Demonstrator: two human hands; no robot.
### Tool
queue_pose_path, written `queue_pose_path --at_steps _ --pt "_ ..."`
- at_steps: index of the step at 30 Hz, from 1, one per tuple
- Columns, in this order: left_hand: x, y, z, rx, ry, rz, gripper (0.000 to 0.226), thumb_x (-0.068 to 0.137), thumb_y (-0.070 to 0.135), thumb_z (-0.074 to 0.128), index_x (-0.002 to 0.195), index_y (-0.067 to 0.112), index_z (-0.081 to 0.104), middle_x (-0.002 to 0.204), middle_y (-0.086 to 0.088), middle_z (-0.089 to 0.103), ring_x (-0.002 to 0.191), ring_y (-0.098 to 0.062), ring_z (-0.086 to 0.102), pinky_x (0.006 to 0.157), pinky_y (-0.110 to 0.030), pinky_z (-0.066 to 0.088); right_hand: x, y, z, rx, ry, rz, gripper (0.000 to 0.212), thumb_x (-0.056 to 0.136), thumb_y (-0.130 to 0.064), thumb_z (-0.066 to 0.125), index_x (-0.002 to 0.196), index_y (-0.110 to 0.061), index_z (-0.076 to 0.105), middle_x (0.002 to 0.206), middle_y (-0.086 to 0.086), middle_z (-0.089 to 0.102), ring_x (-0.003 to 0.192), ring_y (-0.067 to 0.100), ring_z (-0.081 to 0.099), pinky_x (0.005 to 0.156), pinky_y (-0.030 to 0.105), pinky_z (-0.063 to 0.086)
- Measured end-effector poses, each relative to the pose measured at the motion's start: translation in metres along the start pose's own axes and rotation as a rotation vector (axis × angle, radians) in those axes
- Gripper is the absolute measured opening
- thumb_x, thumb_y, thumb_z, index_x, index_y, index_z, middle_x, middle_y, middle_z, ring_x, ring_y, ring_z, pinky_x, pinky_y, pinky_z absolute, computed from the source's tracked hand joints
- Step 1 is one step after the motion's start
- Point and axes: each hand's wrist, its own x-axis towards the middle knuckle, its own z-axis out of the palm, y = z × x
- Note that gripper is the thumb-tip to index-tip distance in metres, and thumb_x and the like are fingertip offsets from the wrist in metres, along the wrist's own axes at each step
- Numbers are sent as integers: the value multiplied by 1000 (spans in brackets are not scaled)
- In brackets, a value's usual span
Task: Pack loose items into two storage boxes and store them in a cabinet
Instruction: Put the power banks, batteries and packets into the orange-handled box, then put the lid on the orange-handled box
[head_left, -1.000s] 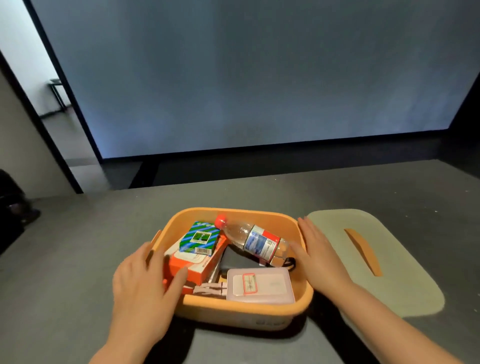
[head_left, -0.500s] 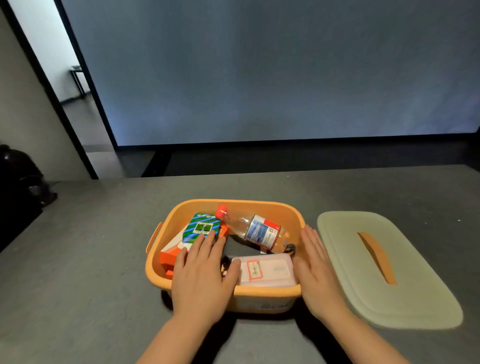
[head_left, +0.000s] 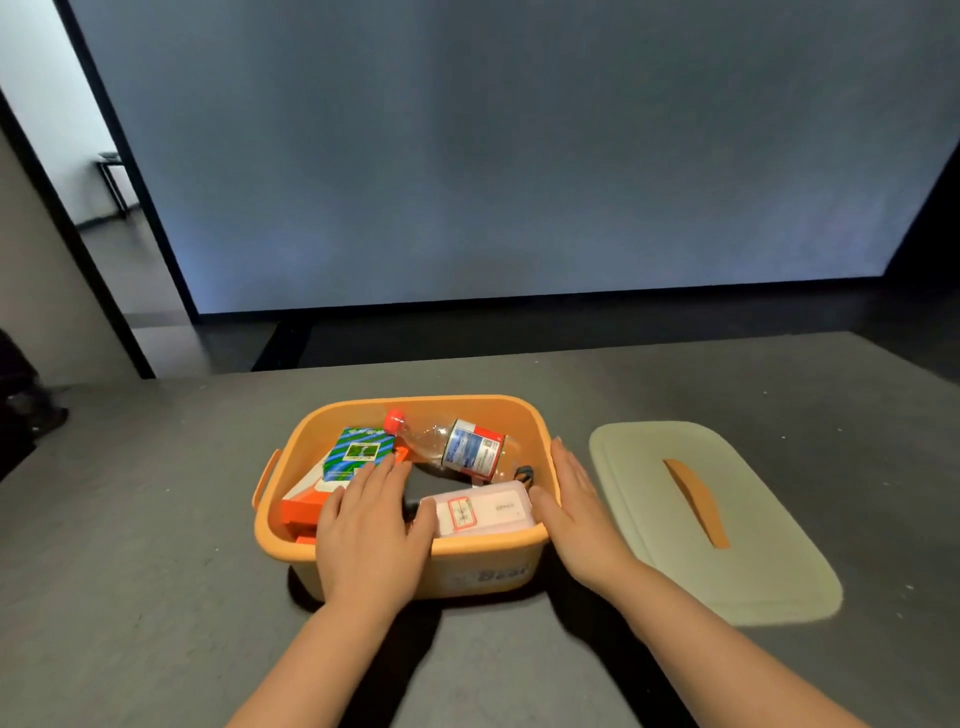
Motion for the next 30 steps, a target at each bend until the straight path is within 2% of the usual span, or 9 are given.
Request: queue_pose_path --at_steps 5,7,11,15,19,21,23,27,30 --pt "-11 38 6 -139 -60 133 65 85 57 19 138 31 44 148 12 39 139 -8 29 110 -30 24 -18 -1 -9 -41 3 -68 64 99 -49 33 153 -29 6 161 -11 8 147 7 3 121 37 10" --pt "-11 53 10 -197 -88 185 56 91 54 29 140 31 42 149 13 38 139 -6 30 110 -30 26 -23 6 -20 -38 54 -55 61 99 -49 34 153 -28 13 159 -11 14 147 7 8 120 34 11" --pt "-5 74 15 -228 -79 226 46 94 46 42 137 31 45 143 11 46 134 -9 39 104 -35 36 -25 47 -53 -78 197 160 57 98 -38 44 150 -22 26 155 -6 27 142 14 25 115 34 25" --pt "2 97 17 -233 -118 296 48 93 48 42 138 31 43 148 10 40 136 -11 37 106 -35 35 -25 89 -86 -271 233 312 61 90 -28 52 146 -30 30 146 -9 40 128 20 39 102 37 39" --pt "3 107 22 -182 -109 334 57 92 56 24 140 32 42 150 13 35 140 -8 30 107 -32 33 -14 109 -99 -410 159 393 62 91 -29 52 147 -28 26 132 -1 48 125 24 41 99 37 39" --pt "2 107 21 -174 -106 341 68 86 59 12 140 33 42 150 14 34 140 -6 28 107 -30 32 -7 117 -99 -431 134 425 62 92 -29 51 148 -27 23 134 0 47 126 24 40 101 38 37" --pt "2 106 20 -184 -122 334 71 83 61 8 141 35 40 151 16 32 140 -4 26 107 -28 31 0 124 -98 -414 146 446 61 93 -27 49 148 -26 22 136 0 47 126 24 40 100 36 35" --pt "3 107 15 -186 -150 323 60 91 61 15 145 38 29 153 19 24 142 -2 21 110 -28 28 14 136 -96 -510 261 443 42 96 -18 42 137 -22 40 126 1 54 114 22 46 91 34 38" --pt "2 107 13 -219 -155 309 53 95 57 26 145 40 26 155 20 18 142 -1 18 111 -28 26 17 134 -97 -569 327 419 37 97 -14 39 132 -21 47 121 0 56 110 21 49 87 32 38"
